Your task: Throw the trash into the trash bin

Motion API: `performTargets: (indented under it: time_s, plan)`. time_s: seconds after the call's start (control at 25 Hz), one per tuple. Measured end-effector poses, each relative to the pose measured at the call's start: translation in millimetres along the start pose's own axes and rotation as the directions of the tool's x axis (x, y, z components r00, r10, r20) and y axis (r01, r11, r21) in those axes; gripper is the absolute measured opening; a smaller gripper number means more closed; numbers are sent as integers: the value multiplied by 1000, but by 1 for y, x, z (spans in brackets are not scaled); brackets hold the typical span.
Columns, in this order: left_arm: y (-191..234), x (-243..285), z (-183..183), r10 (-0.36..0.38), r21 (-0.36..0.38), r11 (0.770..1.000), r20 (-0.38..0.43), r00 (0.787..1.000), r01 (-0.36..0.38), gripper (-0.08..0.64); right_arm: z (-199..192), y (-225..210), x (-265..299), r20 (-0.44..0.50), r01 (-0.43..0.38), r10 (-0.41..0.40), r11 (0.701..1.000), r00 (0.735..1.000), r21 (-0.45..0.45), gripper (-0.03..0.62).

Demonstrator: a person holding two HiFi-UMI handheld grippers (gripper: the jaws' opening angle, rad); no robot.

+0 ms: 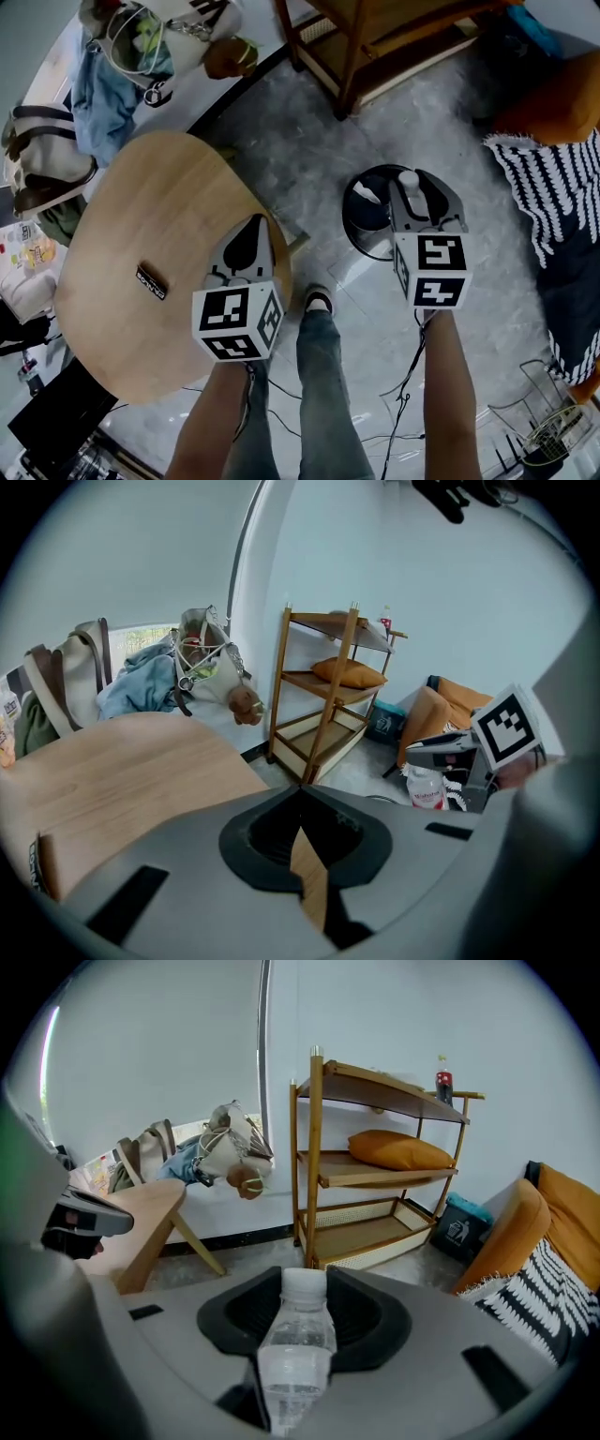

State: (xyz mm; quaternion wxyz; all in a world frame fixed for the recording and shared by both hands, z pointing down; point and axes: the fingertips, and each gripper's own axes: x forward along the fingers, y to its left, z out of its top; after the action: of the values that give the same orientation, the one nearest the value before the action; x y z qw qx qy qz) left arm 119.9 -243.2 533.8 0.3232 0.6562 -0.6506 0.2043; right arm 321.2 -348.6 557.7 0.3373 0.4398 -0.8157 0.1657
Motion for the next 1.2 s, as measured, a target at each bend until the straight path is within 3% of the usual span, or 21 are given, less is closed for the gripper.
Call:
performTargets:
  time_s: [0.4,0.68,1.2]
  plan:
    - [-12,16,-16,3,8,1000,-33,999,-2,11,-26,-18,19,37,50,-51,998,998,42,158]
    - [-7,17,-14,9,-4,1000,-30,1000,-9,11,-51,-19,25,-70,53,-49,997,996,57,192]
    - [22,-9,-14,26,-40,999,-9,1000,-26,11,-44,14,3,-92,46,-42,998,995,32,204]
